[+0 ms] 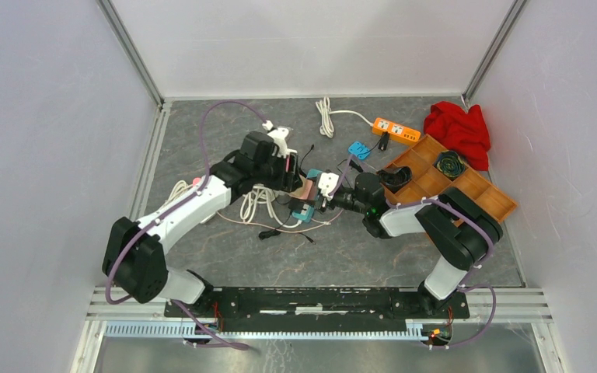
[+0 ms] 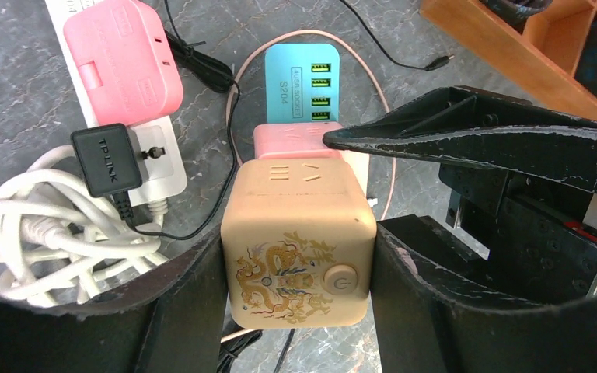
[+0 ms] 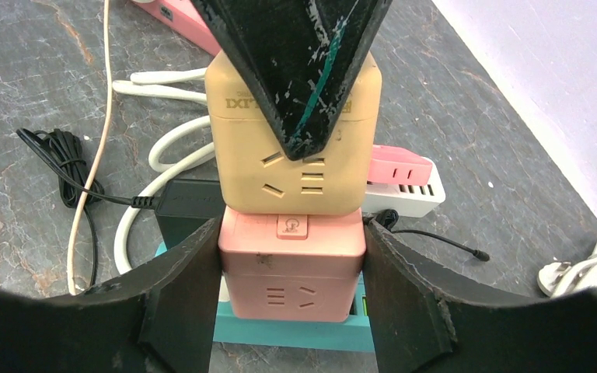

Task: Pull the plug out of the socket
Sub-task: Remove the plug from the socket.

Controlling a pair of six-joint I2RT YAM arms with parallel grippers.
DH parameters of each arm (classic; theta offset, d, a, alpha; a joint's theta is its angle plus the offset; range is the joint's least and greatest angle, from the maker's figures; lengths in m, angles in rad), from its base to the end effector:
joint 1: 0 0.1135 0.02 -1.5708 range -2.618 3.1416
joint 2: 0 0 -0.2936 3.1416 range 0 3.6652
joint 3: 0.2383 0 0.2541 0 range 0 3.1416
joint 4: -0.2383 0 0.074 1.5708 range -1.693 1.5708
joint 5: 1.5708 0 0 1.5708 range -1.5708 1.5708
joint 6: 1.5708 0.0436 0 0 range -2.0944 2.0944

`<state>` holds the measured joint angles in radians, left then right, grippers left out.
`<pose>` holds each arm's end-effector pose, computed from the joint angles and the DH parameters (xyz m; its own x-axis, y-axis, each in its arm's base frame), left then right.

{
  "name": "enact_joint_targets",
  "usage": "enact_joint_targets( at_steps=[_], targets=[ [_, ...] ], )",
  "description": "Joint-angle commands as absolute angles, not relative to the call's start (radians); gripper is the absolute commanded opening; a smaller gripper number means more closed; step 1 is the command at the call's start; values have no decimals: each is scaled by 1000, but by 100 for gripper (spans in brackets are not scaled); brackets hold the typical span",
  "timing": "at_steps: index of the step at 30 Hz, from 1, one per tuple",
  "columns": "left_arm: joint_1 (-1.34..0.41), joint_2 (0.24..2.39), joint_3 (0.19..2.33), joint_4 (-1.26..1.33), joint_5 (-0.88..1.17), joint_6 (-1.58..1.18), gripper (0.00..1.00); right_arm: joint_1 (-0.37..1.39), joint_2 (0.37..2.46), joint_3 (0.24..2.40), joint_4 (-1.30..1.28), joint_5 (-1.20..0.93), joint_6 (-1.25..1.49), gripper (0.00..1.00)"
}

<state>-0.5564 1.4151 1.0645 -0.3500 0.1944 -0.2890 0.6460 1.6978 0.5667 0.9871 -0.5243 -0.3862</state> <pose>0.2641 -0.1742 0.2998 -0.7081 0.1111 -0.6973 0.4609 0.8209 -0.3372 0.2481 0.2144 0.1908 0.2392 -0.2281 -0.9438 -0.8924 0.3315 -0.3062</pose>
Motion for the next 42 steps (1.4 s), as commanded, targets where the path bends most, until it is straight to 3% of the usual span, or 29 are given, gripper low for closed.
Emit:
enact_joint_targets(
  at_steps=[1,4,8,13,16,22,27,35,42],
  targets=[
    [-491,1400,1116,-219,462,-364,2,611,1762,535,745,-439,-385,0],
    [-528,1393,1139,-288,350,-318,2,610,1775,547,728,-441,-383,0],
    [-639,1354,1165,-374,22,-211,2,608,1791,560,712,-448,-380,0],
    [-705,1362,1176,-400,-98,-175,2,609,1796,565,704,-450,-379,0],
    [-697,1381,1180,-398,-1,-187,2,607,1795,566,698,-454,-383,0],
    [-473,1413,1137,-229,544,-389,2,605,1793,568,688,-452,-392,0],
    [-420,1414,1093,-125,669,-493,2,605,1807,575,678,-457,-393,0],
    [-612,1319,1148,-341,70,-220,2,605,1818,586,666,-452,-394,0],
    [-718,1279,1134,-344,-104,-154,2,605,1815,588,662,-450,-394,0]
  ],
)
